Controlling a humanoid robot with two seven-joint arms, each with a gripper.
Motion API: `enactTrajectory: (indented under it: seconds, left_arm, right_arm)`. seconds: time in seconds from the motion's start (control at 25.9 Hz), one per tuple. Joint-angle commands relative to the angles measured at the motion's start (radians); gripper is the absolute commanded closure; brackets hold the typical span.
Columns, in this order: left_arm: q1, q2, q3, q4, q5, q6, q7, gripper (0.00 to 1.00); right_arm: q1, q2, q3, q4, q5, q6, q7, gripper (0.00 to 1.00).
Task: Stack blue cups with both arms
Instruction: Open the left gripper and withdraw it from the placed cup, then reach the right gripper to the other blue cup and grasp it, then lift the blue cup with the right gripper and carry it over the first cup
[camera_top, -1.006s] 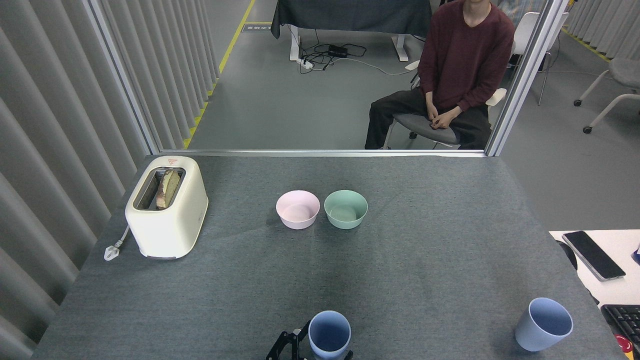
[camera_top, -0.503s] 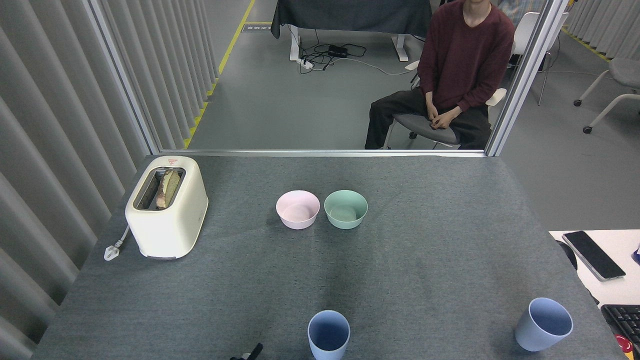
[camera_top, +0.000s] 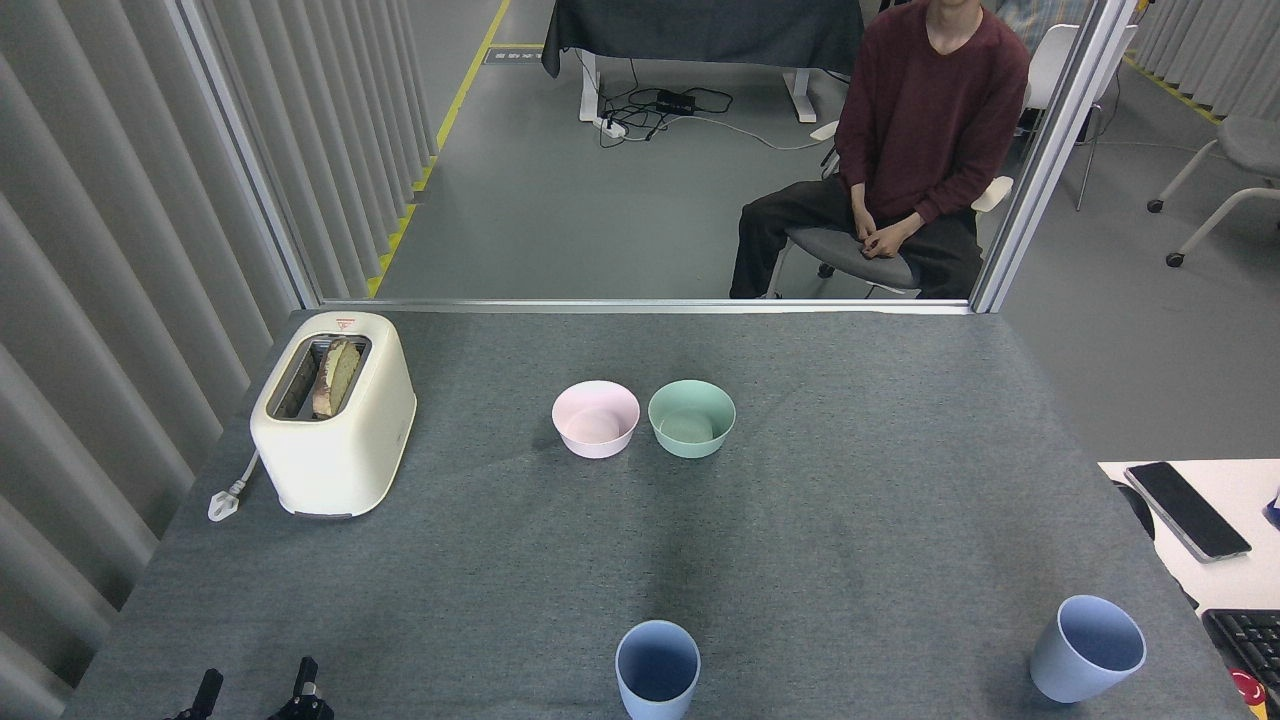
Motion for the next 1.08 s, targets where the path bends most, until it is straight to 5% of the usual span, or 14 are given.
enactTrajectory:
  seconds: [0.0, 0.89, 0.93, 1.01, 1.04]
  left_arm:
    - [-0.017, 0.003, 0.010, -0.003, 0.012, 0.016, -0.011, 0.01]
    - [-0.032, 0.009, 0.007, 0.000, 0.004, 0.012, -0.010, 0.01]
    - [-0.034, 0.013, 0.007, -0.002, 0.004, 0.012, -0.010, 0.01]
    - [-0.034, 0.021, 0.007, 0.000, 0.004, 0.012, -0.010, 0.01]
    - [-0.034, 0.024, 0.007, 0.001, 0.004, 0.013, -0.010, 0.01]
  right_arm:
    - [-0.036, -0.011, -0.011, 0.071, -0.011, 0.042, 0.003, 0.00]
    - [-0.422, -0.157, 0.003, 0.479, 0.003, 0.059, 0.001, 0.02]
    - [-0.422, -0.157, 0.006, 0.481, 0.009, 0.059, 0.001, 0.18]
    - [-0.413, -0.149, 0.032, 0.462, 0.012, 0.050, 0.000, 0.67]
    - [-0.410, -0.147, 0.054, 0.439, 0.006, 0.046, 0.000, 0.77]
